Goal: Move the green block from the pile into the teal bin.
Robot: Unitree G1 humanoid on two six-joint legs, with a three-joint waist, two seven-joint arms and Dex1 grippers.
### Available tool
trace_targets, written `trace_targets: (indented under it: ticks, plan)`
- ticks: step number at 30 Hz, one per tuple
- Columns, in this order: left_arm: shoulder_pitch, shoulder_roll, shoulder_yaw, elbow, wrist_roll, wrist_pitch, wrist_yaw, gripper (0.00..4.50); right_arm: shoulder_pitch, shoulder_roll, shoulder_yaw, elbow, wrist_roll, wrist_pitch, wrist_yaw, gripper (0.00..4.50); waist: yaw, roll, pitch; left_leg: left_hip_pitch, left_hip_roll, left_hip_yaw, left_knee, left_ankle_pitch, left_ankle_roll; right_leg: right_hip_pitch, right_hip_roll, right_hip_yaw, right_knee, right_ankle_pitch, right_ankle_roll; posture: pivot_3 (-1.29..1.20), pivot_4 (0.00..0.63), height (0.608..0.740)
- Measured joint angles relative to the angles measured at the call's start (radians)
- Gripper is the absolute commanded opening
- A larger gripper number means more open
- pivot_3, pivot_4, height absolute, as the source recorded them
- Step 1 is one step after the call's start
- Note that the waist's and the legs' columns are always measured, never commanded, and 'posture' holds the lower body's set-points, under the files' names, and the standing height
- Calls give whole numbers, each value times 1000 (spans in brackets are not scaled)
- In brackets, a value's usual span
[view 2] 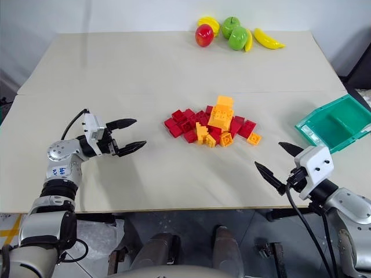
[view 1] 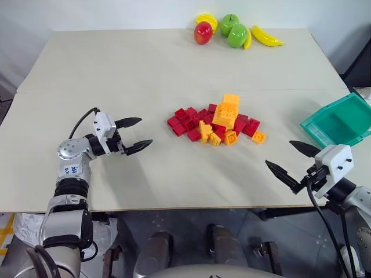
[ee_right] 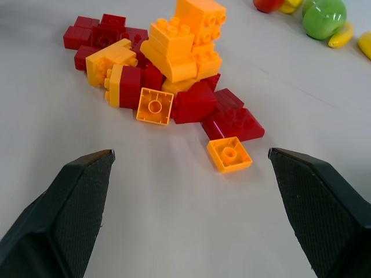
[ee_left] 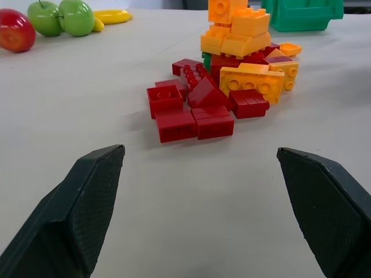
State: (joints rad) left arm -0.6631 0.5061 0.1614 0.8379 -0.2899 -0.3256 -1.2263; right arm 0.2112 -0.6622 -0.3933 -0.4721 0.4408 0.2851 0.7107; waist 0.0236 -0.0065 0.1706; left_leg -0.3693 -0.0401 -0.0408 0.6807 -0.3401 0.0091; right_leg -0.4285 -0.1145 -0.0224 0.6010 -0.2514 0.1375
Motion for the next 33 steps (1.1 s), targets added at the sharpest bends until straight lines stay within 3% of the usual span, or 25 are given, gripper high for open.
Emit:
trace_targets:
  ticks: [9, 17, 20, 26, 32, 33]
  plan:
    - [-27, -6, 13, 2, 19, 69, 123, 4500, -21, 8, 55, -113, -3, 124, -109, 4450, 0, 0, 0, 0, 0, 0, 0, 0, 0, 0, 0, 0, 0, 0, 0, 0, 150, 740]
    - [-45, -30, -8, 12, 18, 56, 28, 4500, -198, 53, 229, -250, -22, 351, -289, 4450, -1, 0, 0, 0, 0, 0, 0, 1, -3, 0, 0, 0, 0, 0, 0, 0, 150, 740]
    - [-77, -46, -17, 57, 18, 19, -30, 4500, -334, 109, 346, -229, -48, 441, -357, 3937, -2, 0, 0, -1, 0, 0, 1, 1, -3, -1, 0, 0, 0, 0, 0, 0, 150, 740]
    - [-146, -67, -19, 166, 15, -60, -134, 4500, -635, 322, 497, -55, -88, 571, -476, 1908, -9, 0, 0, -2, 0, 0, 0, 1, -3, -3, 0, 0, 1, 0, 0, 0, 150, 740]
    - [-197, -94, 7, 200, -27, -55, -273, 4500, -805, 533, 588, 181, -157, 587, -575, 28, -28, 0, 0, -3, -1, 0, 0, 1, -3, -5, 0, 0, 2, 0, 0, 0, 150, 740]
    - [-199, -93, 10, 200, -29, -55, -274, 4500, -818, 554, 592, 220, -170, 585, -586, 10, -31, 0, 0, -3, -1, 0, 0, 1, -3, -5, 0, 0, 4, 0, 0, 0, 150, 740]
